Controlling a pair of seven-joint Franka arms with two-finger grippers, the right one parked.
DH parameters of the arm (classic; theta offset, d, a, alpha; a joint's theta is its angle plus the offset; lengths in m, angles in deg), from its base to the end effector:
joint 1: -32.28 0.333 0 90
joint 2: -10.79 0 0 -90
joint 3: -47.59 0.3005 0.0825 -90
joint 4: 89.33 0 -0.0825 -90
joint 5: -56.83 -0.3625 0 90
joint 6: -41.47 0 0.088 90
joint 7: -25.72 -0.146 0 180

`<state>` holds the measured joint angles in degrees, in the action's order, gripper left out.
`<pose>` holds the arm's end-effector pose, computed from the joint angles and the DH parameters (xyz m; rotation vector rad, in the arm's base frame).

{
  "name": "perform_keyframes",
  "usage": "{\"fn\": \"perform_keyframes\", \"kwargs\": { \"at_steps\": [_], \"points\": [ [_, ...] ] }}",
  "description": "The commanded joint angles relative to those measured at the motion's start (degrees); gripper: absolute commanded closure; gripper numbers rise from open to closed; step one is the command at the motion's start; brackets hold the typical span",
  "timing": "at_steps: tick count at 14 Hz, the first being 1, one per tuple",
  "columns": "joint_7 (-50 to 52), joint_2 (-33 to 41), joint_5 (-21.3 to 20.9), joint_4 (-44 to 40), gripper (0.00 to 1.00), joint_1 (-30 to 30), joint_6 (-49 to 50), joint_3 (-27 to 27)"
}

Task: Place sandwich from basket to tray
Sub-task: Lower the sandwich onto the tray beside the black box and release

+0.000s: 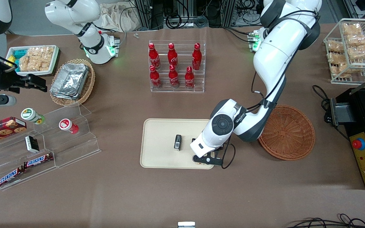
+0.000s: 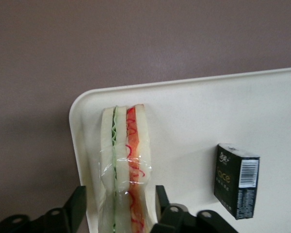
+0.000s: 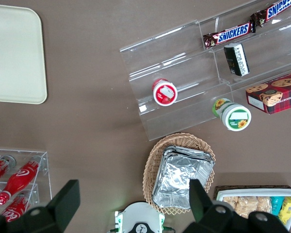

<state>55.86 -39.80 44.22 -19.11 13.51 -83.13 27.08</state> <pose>0.6199 -0.4046 0.2303 3.0013 -0.2048 0.0782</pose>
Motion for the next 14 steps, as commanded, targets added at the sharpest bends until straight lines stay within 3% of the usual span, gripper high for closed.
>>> {"fn": "perform_keyframes", "kwargs": {
  "at_steps": [1, 6, 9, 11, 14],
  "points": [
    [3.33, 4.60, -0.23, 1.59, 0.00, 0.58, 3.13, 0.30],
    [4.57, 16.45, -0.05, 5.70, 0.00, 5.58, 10.78, 0.12],
    [4.75, 29.62, 0.47, 17.98, 0.00, 9.19, 10.88, 0.12],
    [4.22, 37.80, 3.62, 25.64, 0.01, 12.43, 10.88, 0.12],
    [2.38, 46.43, 5.84, 32.25, 0.01, 15.87, 12.01, 0.12]
  ]
}}
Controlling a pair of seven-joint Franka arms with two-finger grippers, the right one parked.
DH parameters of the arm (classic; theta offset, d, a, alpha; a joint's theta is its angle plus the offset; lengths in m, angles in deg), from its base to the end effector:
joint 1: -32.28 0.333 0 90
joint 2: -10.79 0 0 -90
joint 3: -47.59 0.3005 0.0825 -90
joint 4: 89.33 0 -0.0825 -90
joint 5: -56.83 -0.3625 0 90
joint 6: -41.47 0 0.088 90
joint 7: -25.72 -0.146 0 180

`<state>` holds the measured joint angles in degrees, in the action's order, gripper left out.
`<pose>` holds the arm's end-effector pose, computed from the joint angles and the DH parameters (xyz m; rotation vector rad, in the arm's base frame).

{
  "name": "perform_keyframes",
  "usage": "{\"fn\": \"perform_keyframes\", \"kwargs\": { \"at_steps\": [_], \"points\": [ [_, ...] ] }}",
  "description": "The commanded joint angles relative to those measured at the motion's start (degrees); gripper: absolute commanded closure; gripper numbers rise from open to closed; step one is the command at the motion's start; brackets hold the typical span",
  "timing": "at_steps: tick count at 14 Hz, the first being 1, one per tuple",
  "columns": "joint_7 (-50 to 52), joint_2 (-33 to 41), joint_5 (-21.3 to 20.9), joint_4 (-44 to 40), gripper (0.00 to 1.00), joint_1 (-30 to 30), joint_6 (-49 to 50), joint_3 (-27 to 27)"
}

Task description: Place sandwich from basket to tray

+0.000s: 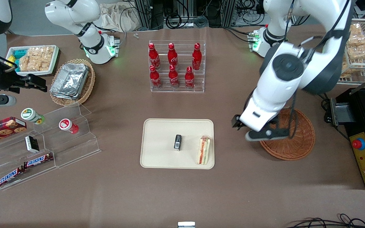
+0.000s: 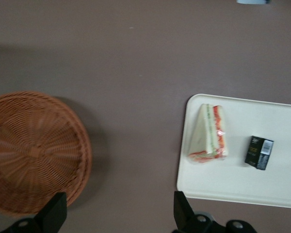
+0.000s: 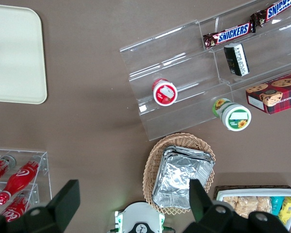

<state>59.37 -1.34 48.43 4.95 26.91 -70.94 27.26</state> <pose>0.5676 -0.2415 0.4577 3.1289 0.1604 0.2131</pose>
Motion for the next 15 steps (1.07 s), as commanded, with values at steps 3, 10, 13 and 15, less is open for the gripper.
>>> {"fn": "perform_keyframes", "kwargs": {
  "at_steps": [3, 10, 13, 15],
  "points": [
    [-5.85, 11.06, 2.50, 8.03, 0.01, 7.02, 5.18, 0.04],
    [-28.18, 13.97, 9.19, 4.86, 0.00, 21.36, 13.62, 0.21],
    [-30.92, 13.97, 8.05, 3.99, 0.02, 22.68, 14.50, 0.30],
    [-31.10, 13.36, 8.57, 1.62, 0.04, 22.77, 14.68, 0.56]
  ]
}}
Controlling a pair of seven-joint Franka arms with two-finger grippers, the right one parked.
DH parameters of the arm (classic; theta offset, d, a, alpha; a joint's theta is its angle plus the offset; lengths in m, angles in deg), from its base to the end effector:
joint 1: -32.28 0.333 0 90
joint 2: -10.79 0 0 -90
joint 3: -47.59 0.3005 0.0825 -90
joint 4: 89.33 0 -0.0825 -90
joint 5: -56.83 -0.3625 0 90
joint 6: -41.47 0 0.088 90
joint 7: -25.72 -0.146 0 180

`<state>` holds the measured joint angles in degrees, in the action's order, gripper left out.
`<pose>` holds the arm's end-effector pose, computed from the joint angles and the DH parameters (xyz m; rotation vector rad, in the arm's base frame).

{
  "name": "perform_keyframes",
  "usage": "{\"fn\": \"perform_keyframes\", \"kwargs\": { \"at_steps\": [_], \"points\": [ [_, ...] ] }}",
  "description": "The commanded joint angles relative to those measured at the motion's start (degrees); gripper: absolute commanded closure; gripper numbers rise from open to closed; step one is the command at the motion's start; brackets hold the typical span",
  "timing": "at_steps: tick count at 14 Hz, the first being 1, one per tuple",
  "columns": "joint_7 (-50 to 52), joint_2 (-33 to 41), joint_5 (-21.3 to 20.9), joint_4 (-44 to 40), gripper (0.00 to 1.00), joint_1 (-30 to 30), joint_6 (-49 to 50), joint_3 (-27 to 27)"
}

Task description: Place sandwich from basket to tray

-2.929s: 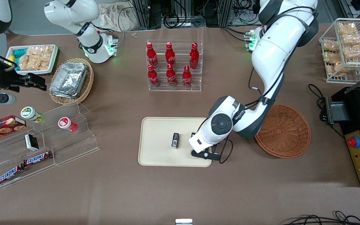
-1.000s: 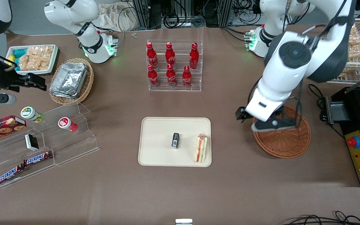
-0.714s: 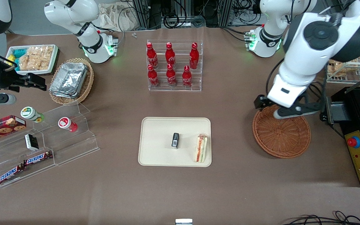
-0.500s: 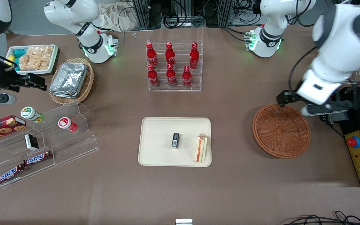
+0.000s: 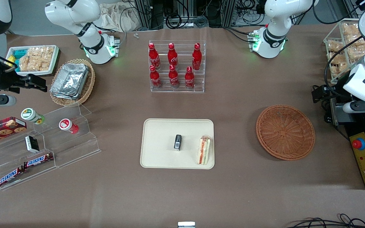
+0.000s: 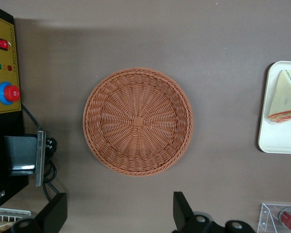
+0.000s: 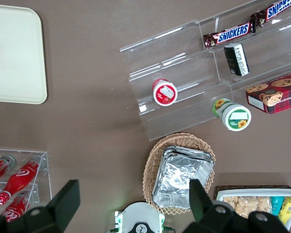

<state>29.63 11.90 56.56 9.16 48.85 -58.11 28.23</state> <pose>0.5398 -0.0269 0.5272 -3.1320 -0.0294 -0.0593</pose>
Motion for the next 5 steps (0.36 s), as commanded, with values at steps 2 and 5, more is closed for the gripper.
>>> {"fn": "perform_keyframes", "kwargs": {
  "at_steps": [2, 5],
  "points": [
    [-0.93, -1.28, -0.25, -4.96, 0.01, 0.57, 2.38, -0.50],
    [-0.84, -1.64, -0.08, -5.85, 0.01, 0.48, 2.29, -0.50]
  ]
}}
